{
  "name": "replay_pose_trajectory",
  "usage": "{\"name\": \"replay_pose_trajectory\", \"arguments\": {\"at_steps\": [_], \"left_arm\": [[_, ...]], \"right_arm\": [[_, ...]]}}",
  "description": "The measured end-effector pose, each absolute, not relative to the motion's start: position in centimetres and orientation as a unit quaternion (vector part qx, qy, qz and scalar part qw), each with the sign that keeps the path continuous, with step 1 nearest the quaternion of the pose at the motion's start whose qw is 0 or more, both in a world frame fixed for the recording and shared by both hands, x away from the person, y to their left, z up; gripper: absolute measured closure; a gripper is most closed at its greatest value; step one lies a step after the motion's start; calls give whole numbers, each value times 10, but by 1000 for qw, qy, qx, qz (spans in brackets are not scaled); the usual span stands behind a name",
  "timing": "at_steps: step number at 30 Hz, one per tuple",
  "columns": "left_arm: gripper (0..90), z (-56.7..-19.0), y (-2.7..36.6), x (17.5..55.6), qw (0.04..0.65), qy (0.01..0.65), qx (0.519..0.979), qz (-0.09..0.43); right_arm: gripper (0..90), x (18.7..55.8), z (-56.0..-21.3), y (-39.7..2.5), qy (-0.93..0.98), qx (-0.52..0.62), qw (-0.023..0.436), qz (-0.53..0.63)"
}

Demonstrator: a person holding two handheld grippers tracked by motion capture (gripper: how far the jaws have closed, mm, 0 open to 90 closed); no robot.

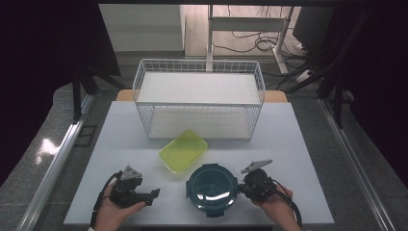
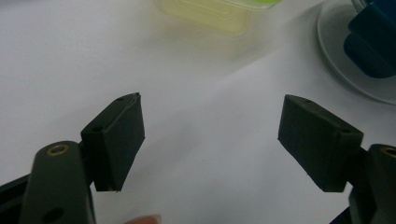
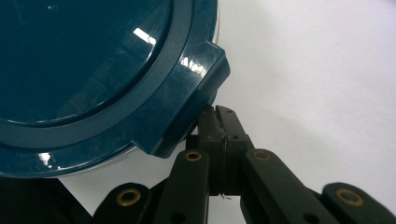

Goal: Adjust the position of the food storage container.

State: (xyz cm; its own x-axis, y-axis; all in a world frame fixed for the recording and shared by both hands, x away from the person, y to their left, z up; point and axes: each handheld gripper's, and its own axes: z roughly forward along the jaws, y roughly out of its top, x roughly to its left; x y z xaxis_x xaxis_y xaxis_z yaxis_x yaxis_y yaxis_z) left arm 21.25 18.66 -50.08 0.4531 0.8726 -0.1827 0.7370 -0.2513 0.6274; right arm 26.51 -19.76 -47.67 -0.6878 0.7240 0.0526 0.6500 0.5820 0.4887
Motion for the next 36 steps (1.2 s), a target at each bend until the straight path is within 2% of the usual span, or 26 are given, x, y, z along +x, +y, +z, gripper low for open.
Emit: {"name": "replay_pose_trajectory", "arguments": {"at_steps": [16,20,28,29,30,32,33,36], "left_arm": [[224,-501,188,213,335,515,782,103],[221,-500,189,213,339,519,778,104],[216,-498,190,212,346,519,775,107],[216,-498,189,212,346,519,774,107],[216,-498,189,212,346,519,774,107],[216,-498,189,212,347,520,773,109],[216,-498,189,212,347,520,773,109],[215,-497,189,212,348,520,772,110]], "right_arm": [[888,261,-478,-189,892,371,64,252],[888,262,-475,-196,885,374,61,272],[884,259,-458,-227,846,411,88,327],[858,259,-457,-230,842,416,86,334],[771,259,-457,-233,836,420,85,343],[482,259,-457,-237,823,433,88,358],[410,259,-457,-239,815,442,90,365],[287,261,-456,-244,800,454,75,385]]}}
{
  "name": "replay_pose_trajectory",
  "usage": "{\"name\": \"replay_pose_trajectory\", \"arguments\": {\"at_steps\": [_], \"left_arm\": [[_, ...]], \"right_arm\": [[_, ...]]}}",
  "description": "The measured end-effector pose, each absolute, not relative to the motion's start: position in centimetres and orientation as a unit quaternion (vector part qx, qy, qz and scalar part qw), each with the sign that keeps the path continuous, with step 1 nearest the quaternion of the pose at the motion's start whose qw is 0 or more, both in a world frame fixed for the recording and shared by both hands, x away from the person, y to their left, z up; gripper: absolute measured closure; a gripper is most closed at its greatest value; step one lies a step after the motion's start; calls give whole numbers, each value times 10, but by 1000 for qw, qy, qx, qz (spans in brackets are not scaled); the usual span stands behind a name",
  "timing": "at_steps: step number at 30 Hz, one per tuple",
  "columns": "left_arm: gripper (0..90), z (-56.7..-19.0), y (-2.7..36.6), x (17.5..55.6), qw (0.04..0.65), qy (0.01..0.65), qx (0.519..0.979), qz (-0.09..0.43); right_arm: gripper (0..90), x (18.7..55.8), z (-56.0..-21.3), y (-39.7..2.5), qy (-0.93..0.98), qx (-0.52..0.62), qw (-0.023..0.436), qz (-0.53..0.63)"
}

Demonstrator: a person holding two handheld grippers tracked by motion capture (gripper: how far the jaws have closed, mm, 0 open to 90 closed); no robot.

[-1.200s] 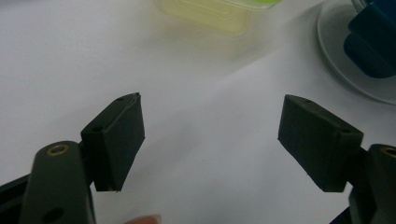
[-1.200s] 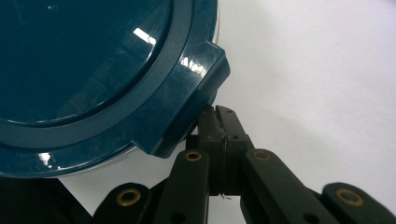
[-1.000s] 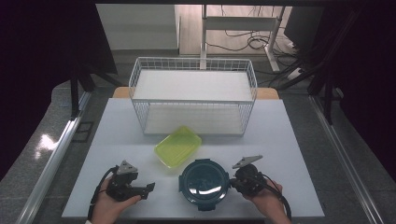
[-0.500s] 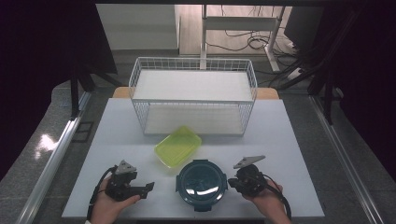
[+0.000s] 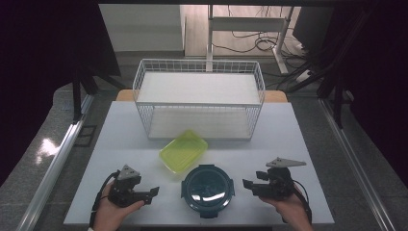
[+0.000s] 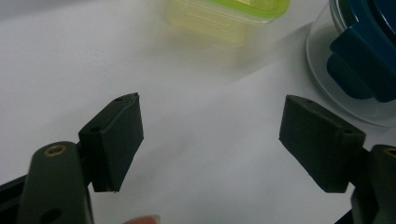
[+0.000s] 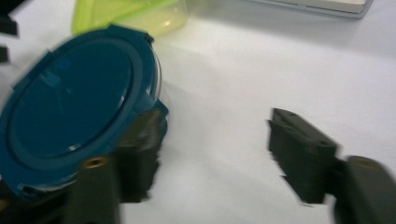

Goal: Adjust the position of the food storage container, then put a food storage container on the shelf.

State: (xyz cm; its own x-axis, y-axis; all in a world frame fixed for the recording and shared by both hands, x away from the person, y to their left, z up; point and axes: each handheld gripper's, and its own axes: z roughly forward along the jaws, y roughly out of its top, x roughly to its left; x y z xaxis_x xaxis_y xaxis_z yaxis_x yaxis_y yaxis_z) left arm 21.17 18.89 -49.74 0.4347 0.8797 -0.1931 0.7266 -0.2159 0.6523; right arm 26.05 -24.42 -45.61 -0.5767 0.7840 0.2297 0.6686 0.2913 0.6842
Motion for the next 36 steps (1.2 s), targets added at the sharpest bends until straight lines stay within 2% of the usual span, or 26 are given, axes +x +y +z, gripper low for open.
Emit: {"name": "replay_pose_trajectory", "arguments": {"at_steps": [2,5,10,15,36], "left_arm": [[212,-497,189,211,350,519,772,110],[207,-494,189,211,351,516,774,109],[178,-488,187,209,366,516,769,100],[111,-482,185,208,375,524,760,91],[128,-480,182,209,402,528,746,58]], "right_arm": [[241,260,-456,-246,796,457,71,390],[221,261,-458,-246,799,451,58,394],[202,261,-459,-246,798,452,44,396],[216,261,-458,-247,792,455,31,405],[155,260,-460,-242,789,451,-9,418]]}}
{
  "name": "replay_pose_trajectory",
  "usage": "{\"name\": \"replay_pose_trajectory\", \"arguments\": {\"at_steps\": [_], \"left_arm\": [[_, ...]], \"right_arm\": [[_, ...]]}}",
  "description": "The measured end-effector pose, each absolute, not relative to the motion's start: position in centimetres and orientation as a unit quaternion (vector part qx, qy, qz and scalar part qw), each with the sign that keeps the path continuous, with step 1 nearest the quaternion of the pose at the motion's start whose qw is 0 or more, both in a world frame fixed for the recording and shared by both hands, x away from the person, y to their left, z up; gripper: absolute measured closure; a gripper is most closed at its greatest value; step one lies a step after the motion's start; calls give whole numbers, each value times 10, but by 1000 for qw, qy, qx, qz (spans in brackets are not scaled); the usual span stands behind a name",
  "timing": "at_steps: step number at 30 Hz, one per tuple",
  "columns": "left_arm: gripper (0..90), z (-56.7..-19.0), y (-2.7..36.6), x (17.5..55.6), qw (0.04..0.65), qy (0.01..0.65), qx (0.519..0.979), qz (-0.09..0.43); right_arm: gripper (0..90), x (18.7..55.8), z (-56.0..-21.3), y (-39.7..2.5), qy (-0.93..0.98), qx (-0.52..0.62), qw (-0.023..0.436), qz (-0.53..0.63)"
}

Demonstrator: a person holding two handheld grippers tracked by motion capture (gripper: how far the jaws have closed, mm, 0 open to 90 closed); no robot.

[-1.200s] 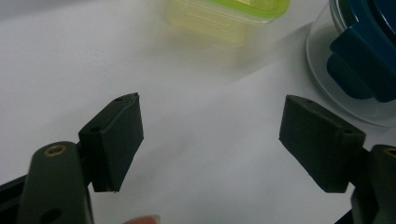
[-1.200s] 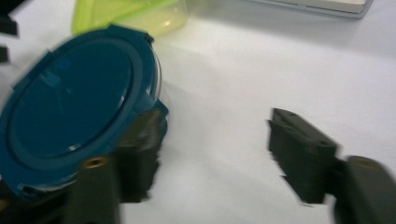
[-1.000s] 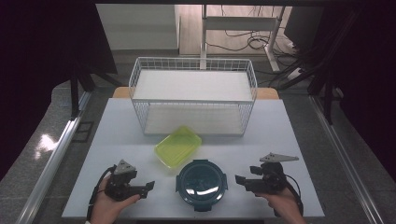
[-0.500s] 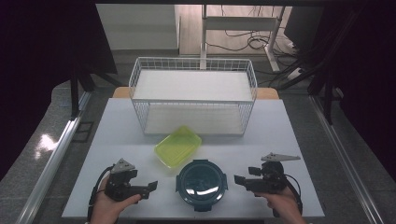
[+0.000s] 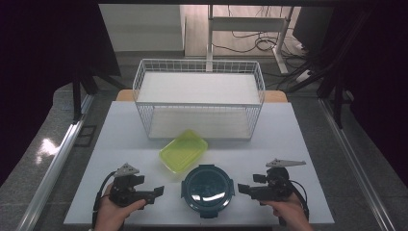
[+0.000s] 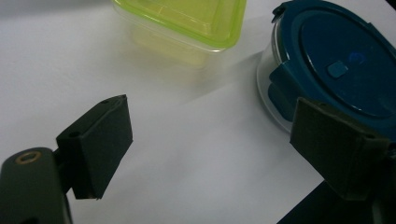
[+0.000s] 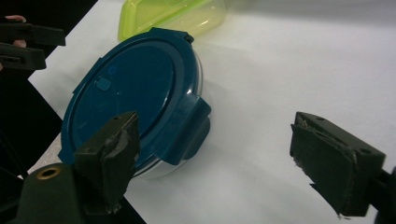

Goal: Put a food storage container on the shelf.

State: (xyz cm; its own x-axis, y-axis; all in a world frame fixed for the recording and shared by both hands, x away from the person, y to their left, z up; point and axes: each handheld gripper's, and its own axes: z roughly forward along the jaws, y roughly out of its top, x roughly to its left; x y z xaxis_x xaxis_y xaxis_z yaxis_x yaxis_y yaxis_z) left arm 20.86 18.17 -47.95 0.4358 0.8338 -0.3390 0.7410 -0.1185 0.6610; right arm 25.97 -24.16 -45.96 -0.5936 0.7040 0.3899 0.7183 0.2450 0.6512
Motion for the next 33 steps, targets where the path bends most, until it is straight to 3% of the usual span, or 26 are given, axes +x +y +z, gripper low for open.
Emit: {"name": "replay_pose_trajectory", "arguments": {"at_steps": [5,19,33], "left_arm": [[115,-477,176,209,404,528,745,51],[105,-480,138,228,424,519,741,-49],[117,-488,117,241,417,523,738,-84]], "right_arm": [[148,259,-458,-238,-786,-449,18,-425],[103,263,-468,-218,-783,-457,64,-417],[97,272,-481,-200,-783,-467,96,-400]]}}
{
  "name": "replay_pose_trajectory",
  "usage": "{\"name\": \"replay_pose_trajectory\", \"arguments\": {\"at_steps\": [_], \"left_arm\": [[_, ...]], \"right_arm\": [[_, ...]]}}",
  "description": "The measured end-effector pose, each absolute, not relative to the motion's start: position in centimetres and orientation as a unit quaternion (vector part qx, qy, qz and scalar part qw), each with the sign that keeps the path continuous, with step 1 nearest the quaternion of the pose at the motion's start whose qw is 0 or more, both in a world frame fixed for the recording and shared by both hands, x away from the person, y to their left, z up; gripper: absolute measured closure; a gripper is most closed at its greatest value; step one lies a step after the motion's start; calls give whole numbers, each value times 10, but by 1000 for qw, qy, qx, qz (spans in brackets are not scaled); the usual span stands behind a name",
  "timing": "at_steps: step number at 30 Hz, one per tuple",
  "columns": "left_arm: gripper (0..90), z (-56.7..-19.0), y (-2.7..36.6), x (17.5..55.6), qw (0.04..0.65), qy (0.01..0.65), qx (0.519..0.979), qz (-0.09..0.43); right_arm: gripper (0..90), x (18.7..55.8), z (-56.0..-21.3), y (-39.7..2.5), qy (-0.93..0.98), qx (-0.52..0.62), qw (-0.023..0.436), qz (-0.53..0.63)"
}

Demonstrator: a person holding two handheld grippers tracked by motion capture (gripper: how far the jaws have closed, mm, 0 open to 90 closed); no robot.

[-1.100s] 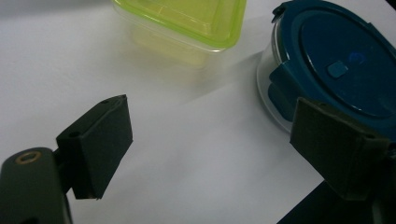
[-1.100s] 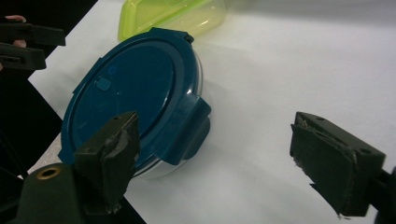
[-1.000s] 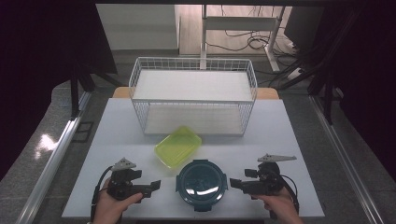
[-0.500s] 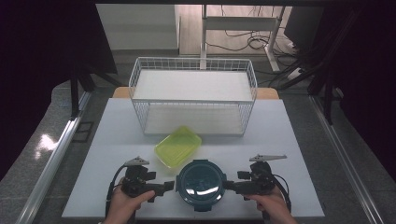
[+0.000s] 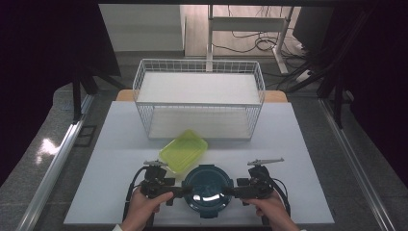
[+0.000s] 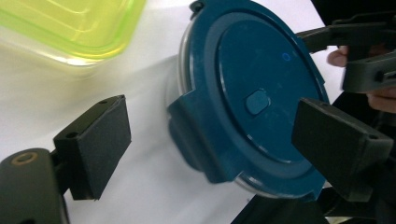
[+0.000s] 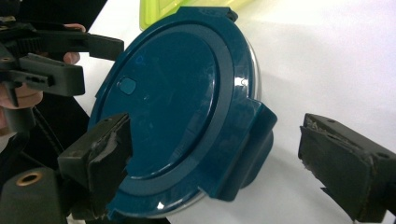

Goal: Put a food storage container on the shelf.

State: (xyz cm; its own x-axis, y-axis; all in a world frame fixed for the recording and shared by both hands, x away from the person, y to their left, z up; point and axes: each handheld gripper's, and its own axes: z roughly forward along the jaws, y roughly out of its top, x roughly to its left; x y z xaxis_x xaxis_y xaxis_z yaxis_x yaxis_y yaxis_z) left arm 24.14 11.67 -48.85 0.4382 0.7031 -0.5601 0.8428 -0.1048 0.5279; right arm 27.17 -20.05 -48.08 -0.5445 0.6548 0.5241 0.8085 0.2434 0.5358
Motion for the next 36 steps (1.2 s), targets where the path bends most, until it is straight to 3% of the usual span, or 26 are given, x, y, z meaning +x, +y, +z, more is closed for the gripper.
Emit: {"name": "replay_pose_trajectory", "arguments": {"at_steps": [21,32,36], "left_arm": [[142,-509,104,248,412,538,723,-139],[221,-513,104,248,424,535,711,-170],[228,-513,104,247,423,542,705,-176]], "right_arm": [[105,276,-500,-183,-768,-482,153,-392],[131,272,-504,-183,-761,-500,168,-378],[181,273,-502,-186,-753,-512,174,-376]]}}
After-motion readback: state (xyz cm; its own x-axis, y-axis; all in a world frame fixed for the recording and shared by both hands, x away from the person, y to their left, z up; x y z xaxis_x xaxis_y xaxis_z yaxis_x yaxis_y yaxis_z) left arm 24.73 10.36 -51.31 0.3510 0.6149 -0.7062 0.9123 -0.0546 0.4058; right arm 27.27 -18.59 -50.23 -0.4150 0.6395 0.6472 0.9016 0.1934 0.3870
